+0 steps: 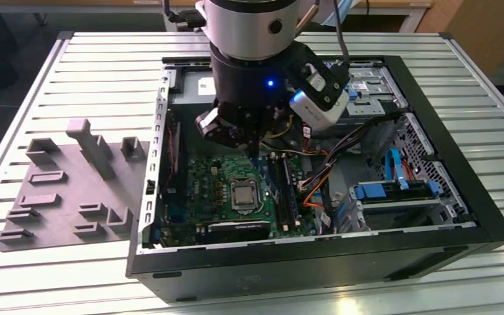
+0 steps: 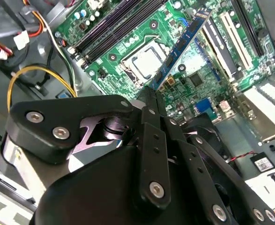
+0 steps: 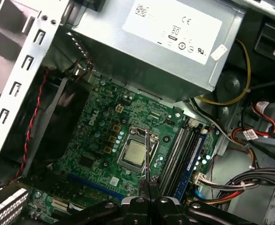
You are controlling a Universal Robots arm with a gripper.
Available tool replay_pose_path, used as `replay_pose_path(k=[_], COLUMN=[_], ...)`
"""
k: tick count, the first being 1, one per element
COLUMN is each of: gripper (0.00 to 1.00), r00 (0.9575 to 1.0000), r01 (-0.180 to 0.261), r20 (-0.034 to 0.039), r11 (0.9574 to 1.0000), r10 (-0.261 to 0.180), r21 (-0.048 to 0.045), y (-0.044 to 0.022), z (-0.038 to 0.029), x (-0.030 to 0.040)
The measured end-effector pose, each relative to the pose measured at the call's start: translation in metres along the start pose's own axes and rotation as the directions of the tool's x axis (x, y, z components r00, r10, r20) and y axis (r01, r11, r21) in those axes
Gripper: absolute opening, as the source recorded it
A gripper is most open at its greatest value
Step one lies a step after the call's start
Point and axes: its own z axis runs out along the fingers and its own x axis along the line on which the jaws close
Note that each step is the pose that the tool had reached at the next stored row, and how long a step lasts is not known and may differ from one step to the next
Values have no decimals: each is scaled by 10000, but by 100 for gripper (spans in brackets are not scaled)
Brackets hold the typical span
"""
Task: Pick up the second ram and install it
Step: 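Insert the second ram into the second slot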
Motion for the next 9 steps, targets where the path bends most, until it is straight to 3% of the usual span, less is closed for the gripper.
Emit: replay_pose_path(k=[5, 9], gripper=[11, 11], r00=[9979, 9931], r01=[-641, -1175], r20=[18, 36], r11=[9979, 9931], r10=[640, 1174], r21=[35, 63], y=[0, 0], z=[2, 4], x=[0, 0])
